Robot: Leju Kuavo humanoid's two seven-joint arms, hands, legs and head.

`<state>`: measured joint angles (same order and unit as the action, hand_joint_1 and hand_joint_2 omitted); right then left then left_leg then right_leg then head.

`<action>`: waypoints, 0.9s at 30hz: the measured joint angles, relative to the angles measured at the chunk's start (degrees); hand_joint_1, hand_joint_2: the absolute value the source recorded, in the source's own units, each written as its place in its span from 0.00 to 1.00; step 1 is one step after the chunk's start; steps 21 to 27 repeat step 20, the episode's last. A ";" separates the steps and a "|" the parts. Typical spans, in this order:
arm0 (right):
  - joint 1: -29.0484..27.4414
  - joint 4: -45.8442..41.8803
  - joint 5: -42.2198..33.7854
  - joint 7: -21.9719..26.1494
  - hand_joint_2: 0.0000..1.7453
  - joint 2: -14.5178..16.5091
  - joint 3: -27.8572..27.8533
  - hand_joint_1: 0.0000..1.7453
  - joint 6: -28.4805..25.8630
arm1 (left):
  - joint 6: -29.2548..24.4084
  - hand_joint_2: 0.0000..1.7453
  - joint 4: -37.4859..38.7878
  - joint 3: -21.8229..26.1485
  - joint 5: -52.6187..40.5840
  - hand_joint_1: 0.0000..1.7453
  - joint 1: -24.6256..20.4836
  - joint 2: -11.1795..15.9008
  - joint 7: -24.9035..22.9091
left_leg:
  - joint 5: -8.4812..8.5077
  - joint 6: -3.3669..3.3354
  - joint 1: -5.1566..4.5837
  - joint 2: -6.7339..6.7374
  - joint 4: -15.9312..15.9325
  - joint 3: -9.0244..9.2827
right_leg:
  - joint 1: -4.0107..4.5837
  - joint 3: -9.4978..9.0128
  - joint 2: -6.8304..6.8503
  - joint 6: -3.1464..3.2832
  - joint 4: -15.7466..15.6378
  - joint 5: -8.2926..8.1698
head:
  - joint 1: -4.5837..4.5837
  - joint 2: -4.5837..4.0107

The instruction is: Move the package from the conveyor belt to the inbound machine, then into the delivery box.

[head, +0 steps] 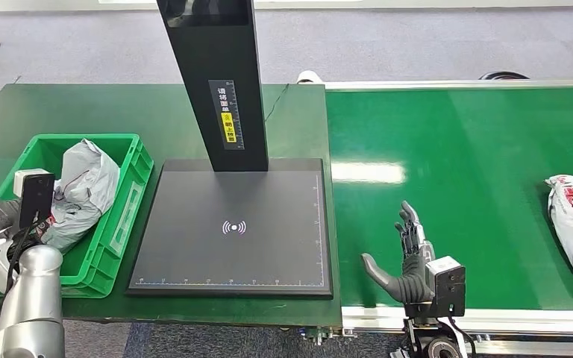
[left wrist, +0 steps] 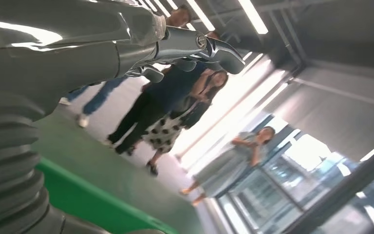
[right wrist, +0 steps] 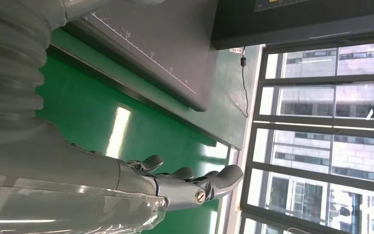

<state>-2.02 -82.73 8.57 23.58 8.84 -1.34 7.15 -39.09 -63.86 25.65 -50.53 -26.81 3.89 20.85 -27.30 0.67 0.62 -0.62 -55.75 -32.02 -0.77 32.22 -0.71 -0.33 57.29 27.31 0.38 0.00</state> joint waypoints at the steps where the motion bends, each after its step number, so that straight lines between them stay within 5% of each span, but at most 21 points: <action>1: 0.00 0.00 -0.03 0.01 1.00 -0.03 0.07 0.00 -0.07 | 0.00 1.00 -0.77 0.39 1.00 0.00 0.14 -0.54 1.67 | 0.00 0.00 0.00 0.00 0.00 0.00 | 0.00 0.00 0.00 0.00 0.00 0.00 | 0.00 0.00; 7: 0.01 0.29 -0.34 0.52 1.00 -0.05 0.26 0.00 -0.50 | 0.01 1.00 -7.22 0.95 11.30 0.00 2.54 -4.29 14.36 | -0.01 0.00 0.00 0.00 0.00 -0.01 | 0.00 0.01 0.00 0.00 0.00 0.00 | 0.01 0.00; 11: 0.01 0.62 -0.53 1.13 1.00 -0.05 0.30 0.00 -0.75 | 0.01 1.00 -13.36 -0.75 17.52 0.00 5.71 -6.86 18.49 | -0.01 0.00 0.00 0.00 0.00 -0.01 | 0.00 0.02 0.00 0.00 -0.01 0.00 | 0.01 0.00; 19: 0.39 1.14 -0.68 1.77 1.00 -0.41 0.20 0.00 -1.29 | 3.23 1.00 -25.06 -14.67 20.73 0.00 11.78 -7.74 14.24 | -0.01 0.00 0.00 -0.02 0.00 0.01 | -0.01 -0.03 0.02 0.00 -0.03 0.00 | 0.01 0.00; 27: 0.45 1.18 -0.68 1.80 1.00 -0.45 0.19 0.00 -1.29 | 4.06 1.00 -25.59 -15.51 21.51 0.00 12.00 -7.71 14.16 | -0.01 0.00 0.00 -0.01 0.00 0.02 | -0.01 -0.03 0.01 0.00 -0.03 0.00 | 0.01 0.00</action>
